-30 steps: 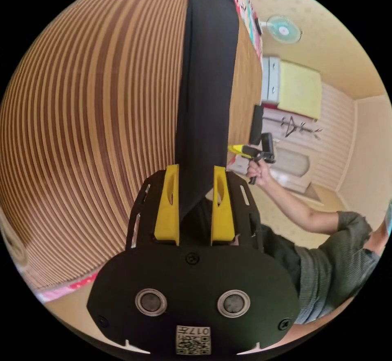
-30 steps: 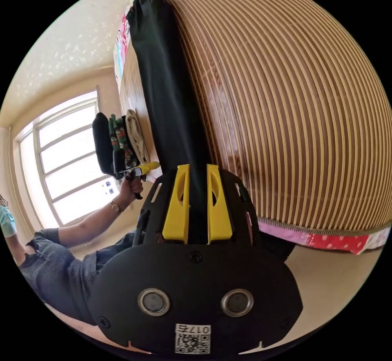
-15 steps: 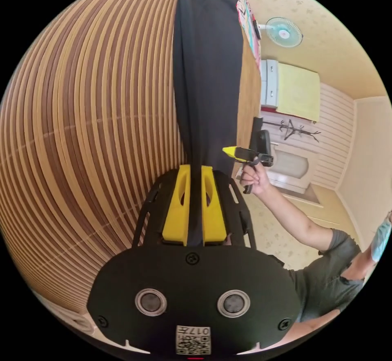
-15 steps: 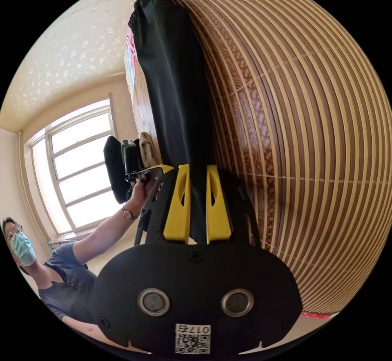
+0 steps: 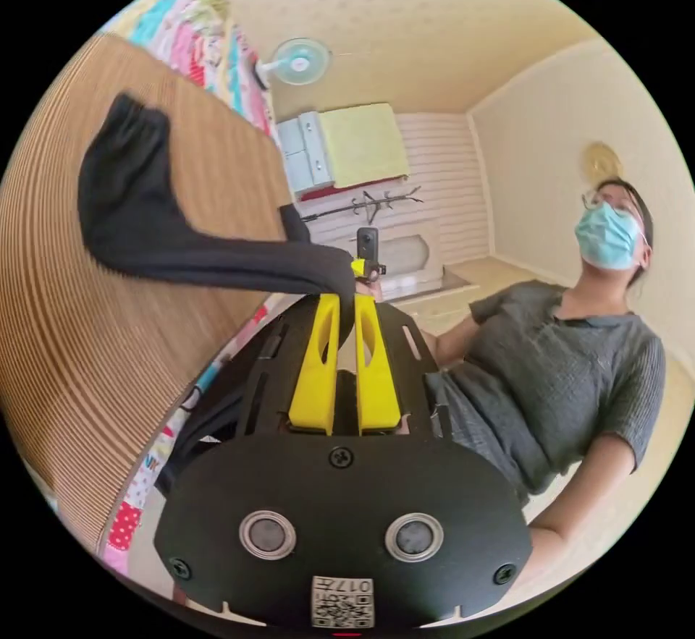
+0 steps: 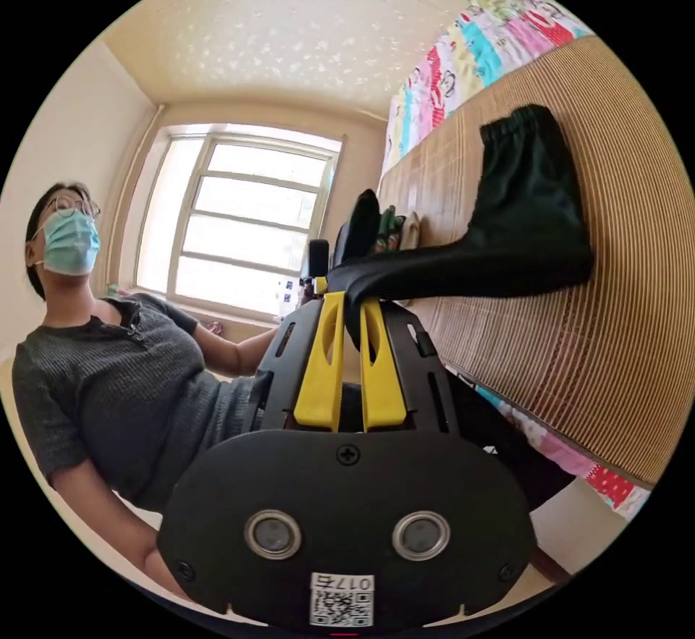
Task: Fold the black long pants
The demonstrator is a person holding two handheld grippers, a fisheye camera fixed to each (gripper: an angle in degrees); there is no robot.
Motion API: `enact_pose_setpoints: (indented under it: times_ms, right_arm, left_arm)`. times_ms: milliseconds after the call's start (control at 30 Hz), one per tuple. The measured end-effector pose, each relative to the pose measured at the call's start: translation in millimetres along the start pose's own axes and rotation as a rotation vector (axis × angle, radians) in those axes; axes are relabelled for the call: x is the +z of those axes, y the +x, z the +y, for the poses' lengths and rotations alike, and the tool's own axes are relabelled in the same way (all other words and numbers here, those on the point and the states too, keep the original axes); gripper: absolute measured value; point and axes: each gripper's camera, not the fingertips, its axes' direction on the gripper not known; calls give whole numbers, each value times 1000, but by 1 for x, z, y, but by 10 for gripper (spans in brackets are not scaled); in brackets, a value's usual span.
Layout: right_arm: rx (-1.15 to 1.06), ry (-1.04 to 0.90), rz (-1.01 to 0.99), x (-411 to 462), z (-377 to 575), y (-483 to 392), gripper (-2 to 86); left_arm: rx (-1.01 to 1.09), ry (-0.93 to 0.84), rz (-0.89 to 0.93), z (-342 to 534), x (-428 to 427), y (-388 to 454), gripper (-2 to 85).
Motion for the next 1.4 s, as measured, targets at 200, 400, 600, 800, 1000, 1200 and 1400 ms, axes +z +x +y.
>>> enact_pose_setpoints:
  times_ms: [200,400,600,800,1000,1200,1400]
  right_arm:
    - [-373,18,-24,-14,-20,-188,8]
    - [-497,102,132,-25,-74,-272,7]
    - [-351,31,447,16,-174,-215,5]
    - [-181,-15,500,66,-194,-130,9]
    - [176,-176,576,129,-89,4,41]
    - [667,-227,439,125,21,108,105]
    - [652,17,312,88,-20,105,158]
  left_arm:
    - [387,-58,-8,-46,-14,168,41]
    - [352,88,-228,-101,-28,186,42]
    - [155,186,-388,-148,-45,82,41]
    - [-37,120,-567,-116,-34,-27,45]
    - [-457,-82,-535,-5,10,-178,60]
    - [-657,91,-424,40,-32,-237,79]
    - [-614,153,-511,-47,-101,-290,186]
